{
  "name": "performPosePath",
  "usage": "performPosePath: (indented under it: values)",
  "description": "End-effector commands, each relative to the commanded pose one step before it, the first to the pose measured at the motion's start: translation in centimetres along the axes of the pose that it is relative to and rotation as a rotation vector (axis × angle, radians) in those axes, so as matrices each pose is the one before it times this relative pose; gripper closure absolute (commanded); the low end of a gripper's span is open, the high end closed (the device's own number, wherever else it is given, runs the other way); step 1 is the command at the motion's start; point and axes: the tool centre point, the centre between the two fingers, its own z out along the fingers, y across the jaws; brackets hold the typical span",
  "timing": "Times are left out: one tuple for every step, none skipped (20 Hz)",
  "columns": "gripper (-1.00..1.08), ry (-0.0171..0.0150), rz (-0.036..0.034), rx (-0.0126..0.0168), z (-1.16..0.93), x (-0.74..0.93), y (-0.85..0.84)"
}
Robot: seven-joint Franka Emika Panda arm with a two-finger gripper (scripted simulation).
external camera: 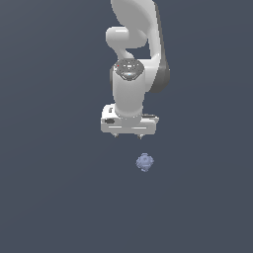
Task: Pick up the object and move it to a goal position.
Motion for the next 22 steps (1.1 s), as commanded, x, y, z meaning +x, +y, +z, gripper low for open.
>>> performPosePath:
  values:
    - [-0.92, -0.00014, 0.01816, 0.00036, 0.219, 0.178, -0.23]
    - [-0.92, 0.00013, 0.0101, 0.00028, 0.112, 0.097, -0.119]
    - [-0.92, 0.00015, 0.01121, 0.0003, 0.125, 0.106, -0.133]
    - [-0.92, 0.00014, 0.01231, 0.0003, 0.139, 0.114, -0.148]
    - [-0.92, 0.00014, 0.01344, 0.00028, 0.152, 0.122, -0.163]
    - [-0.92, 0.00015, 0.01453, 0.00028, 0.166, 0.128, -0.178]
    - [-0.92, 0.00016, 0.01565, 0.0003, 0.18, 0.134, -0.195]
    - [-0.92, 0.00018, 0.0168, 0.00031, 0.194, 0.138, -0.213]
    - [-0.92, 0.00019, 0.01794, 0.0003, 0.209, 0.142, -0.23]
    - [-0.92, 0.00021, 0.0191, 0.0003, 0.225, 0.144, -0.248]
    - [-0.92, 0.00023, 0.02024, 0.00028, 0.24, 0.145, -0.267]
    - [-0.92, 0.00025, 0.02139, 0.00027, 0.256, 0.144, -0.286]
    - [-0.92, 0.00027, 0.02253, 0.00025, 0.272, 0.142, -0.305]
    - [-0.92, 0.00029, 0.02299, 0.00022, 0.281, 0.134, -0.316]
    - [-0.92, 0.00031, 0.02297, 0.00019, 0.283, 0.123, -0.319]
    - [-0.92, 0.00032, 0.02294, 0.00016, 0.285, 0.111, -0.323]
    - [-0.92, 0.00034, 0.02293, 0.00013, 0.288, 0.1, -0.325]
    - [-0.92, 0.00036, 0.0229, 0.0001, 0.29, 0.089, -0.327]
    - [-0.92, 0.00039, 0.02287, 0.00007, 0.292, 0.077, -0.33]
    - [-0.92, 0.00041, 0.02284, 0.00005, 0.294, 0.065, -0.332]
    - [-0.92, 0.00044, 0.02281, 0.00003, 0.296, 0.053, -0.333]
    - [-0.92, 0.00046, 0.02278, 0.00001, 0.299, 0.041, -0.334]
